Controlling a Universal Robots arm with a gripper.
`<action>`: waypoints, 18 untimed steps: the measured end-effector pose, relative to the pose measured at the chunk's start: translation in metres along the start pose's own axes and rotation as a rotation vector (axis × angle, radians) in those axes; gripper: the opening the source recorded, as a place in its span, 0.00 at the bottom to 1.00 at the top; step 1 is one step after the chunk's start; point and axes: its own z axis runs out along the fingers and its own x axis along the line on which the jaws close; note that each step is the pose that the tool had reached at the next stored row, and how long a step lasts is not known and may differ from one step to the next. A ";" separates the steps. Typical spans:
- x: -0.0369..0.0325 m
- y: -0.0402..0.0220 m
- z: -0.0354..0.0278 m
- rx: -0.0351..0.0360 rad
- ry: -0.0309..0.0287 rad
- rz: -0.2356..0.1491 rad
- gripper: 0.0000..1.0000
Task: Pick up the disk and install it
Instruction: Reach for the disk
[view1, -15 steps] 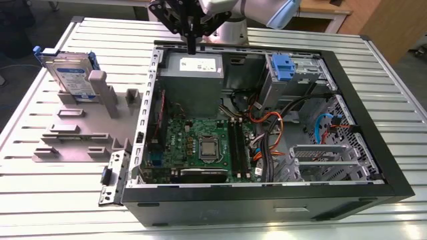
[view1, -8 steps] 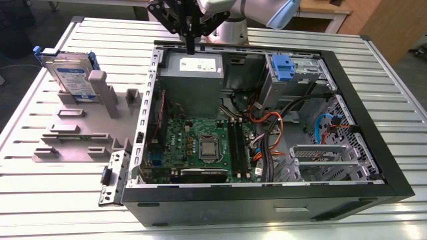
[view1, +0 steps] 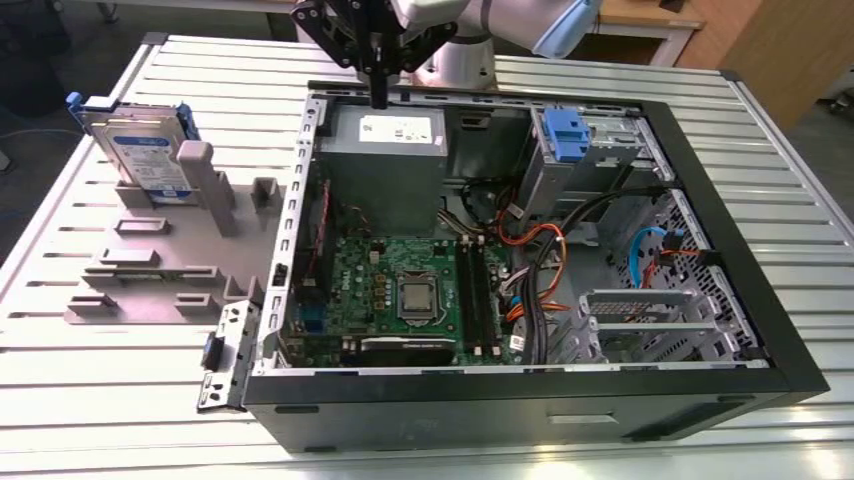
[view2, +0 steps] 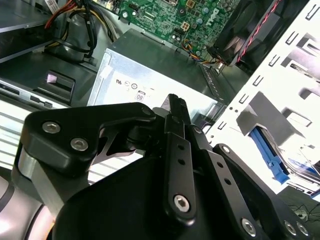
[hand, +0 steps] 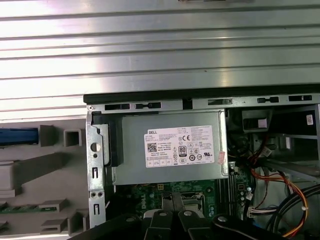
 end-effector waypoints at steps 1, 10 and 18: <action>0.0002 0.0000 0.0000 0.0000 0.0000 0.000 0.11; 0.0026 -0.0002 0.0001 0.0001 0.0006 0.000 0.11; 0.0042 -0.0003 0.0003 0.0001 0.0015 0.000 0.11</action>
